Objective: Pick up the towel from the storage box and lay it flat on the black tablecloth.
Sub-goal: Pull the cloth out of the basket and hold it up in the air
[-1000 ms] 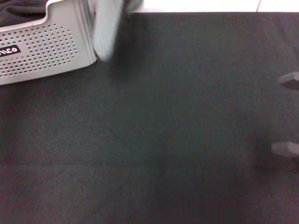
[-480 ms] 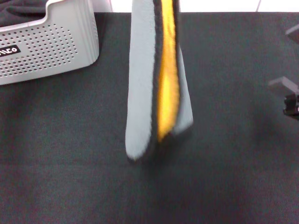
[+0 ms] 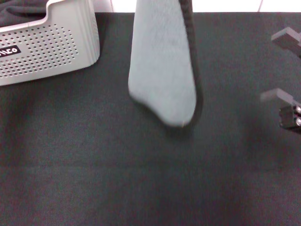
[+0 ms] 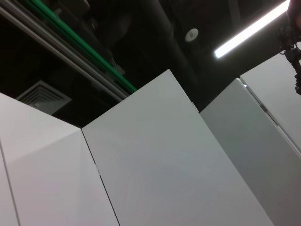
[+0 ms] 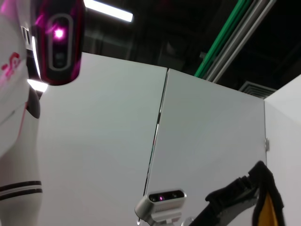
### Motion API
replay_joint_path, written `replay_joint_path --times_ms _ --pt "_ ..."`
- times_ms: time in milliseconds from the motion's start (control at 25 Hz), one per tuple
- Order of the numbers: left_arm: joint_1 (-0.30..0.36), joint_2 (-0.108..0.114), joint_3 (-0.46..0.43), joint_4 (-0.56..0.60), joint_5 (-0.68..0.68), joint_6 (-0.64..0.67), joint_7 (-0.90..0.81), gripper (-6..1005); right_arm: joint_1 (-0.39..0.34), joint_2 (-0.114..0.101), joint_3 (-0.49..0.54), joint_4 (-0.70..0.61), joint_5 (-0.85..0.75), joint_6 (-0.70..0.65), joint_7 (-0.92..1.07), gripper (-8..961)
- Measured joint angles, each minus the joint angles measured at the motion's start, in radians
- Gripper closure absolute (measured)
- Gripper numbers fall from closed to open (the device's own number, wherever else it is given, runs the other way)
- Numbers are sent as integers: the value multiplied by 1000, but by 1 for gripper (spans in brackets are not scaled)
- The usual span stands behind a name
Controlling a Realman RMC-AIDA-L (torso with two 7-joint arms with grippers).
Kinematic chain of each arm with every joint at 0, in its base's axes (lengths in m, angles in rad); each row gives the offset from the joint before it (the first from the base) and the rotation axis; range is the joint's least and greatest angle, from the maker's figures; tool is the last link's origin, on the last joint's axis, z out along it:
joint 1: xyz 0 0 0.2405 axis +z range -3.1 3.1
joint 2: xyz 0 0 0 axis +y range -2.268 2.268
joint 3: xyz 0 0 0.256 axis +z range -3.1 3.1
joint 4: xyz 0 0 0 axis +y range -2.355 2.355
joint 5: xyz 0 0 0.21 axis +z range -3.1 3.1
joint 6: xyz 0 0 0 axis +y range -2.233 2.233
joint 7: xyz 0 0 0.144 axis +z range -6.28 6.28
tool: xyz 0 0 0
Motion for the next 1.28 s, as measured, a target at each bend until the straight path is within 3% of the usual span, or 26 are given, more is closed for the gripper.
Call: replay_joint_path --times_ms 520,1280 --pt "-11 -2 116 0 -88 -149 55 987 34 0 1 31 45 111 27 198" --pt "-25 -1 163 21 -181 -155 86 986 99 0 -57 51 63 263 69 198"
